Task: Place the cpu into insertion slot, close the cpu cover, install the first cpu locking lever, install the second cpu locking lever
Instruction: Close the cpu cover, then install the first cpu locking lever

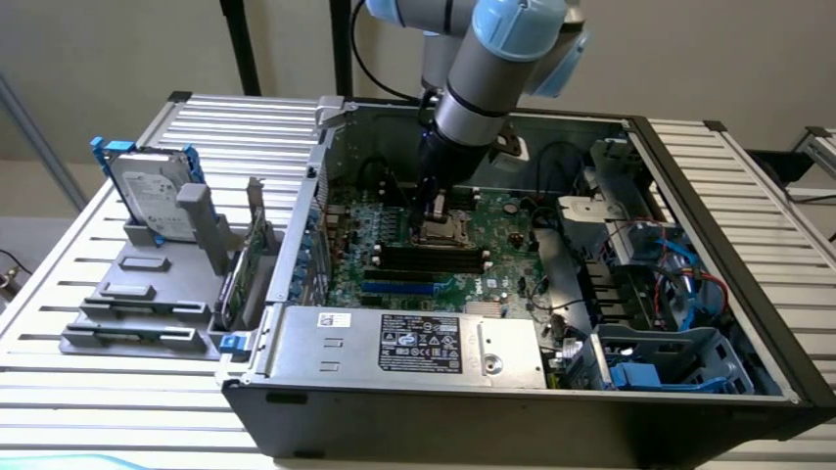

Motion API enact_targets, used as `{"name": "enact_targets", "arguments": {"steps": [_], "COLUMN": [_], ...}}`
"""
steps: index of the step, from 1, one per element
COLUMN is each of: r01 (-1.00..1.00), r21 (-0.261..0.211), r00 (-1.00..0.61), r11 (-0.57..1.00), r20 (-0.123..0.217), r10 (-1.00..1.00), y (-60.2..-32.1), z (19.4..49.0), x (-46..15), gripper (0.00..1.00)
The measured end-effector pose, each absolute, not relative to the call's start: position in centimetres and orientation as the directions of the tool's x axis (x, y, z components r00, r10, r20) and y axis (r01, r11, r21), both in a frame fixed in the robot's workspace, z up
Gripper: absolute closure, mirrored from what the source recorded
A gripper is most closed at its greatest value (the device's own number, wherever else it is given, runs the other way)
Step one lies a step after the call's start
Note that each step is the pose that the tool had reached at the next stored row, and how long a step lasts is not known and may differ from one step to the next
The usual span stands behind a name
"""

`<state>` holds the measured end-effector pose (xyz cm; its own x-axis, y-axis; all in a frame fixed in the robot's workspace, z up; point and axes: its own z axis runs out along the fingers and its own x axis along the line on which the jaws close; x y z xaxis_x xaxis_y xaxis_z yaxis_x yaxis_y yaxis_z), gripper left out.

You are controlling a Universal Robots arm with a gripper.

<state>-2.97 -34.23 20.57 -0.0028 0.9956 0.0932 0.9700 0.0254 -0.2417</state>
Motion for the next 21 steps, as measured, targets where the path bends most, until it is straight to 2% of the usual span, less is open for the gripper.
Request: {"name": "enact_targets", "arguments": {"steps": [21], "r01": [0.968], "r21": [-0.249], "r00": [-0.002], "r11": [0.025], "r20": [0.093], "r10": [0.996], "y": [-34.9], "z": [21.6], "x": [-6.0], "gripper": [0.89]}}
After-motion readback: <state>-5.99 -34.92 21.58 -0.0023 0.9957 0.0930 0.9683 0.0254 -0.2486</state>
